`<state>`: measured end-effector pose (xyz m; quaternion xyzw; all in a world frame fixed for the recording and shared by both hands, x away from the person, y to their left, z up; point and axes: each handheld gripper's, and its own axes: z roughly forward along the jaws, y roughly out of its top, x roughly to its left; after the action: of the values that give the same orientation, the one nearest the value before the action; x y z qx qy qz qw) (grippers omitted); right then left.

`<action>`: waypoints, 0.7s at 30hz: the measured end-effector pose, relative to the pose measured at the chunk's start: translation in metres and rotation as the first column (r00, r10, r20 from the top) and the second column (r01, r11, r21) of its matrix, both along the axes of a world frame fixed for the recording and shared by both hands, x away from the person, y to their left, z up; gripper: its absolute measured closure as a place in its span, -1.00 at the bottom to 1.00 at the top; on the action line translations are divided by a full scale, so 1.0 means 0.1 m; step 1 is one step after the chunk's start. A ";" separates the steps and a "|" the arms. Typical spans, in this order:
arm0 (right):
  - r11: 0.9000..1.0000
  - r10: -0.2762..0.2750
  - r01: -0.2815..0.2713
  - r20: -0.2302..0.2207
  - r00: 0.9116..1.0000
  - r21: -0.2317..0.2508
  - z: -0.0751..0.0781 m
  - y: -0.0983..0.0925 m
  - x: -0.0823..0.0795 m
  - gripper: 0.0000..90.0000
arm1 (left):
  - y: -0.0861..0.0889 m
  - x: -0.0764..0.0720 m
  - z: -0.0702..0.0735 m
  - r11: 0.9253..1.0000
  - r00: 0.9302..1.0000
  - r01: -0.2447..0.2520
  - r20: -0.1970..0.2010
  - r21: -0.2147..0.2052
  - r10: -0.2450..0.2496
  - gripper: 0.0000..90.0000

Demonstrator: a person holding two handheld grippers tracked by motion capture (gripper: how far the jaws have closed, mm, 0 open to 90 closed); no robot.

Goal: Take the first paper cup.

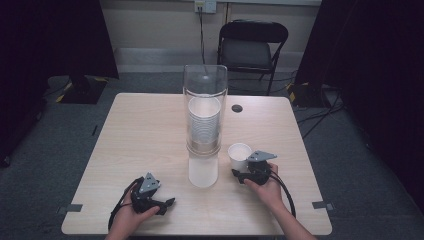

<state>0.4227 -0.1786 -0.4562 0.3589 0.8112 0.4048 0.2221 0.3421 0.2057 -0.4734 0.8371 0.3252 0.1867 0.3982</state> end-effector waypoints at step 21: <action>0.997 -0.080 0.079 -0.022 0.997 -0.022 0.00 -0.13 0.07 -0.36 | 0.00 0.00 0.00 1.000 1.000 0.000 0.000 0.000 0.000 -0.69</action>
<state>0.4299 -0.1912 -0.4562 0.3931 0.8029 0.3831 0.2324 0.3421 0.2057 -0.4734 0.8372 0.3252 0.1869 0.3981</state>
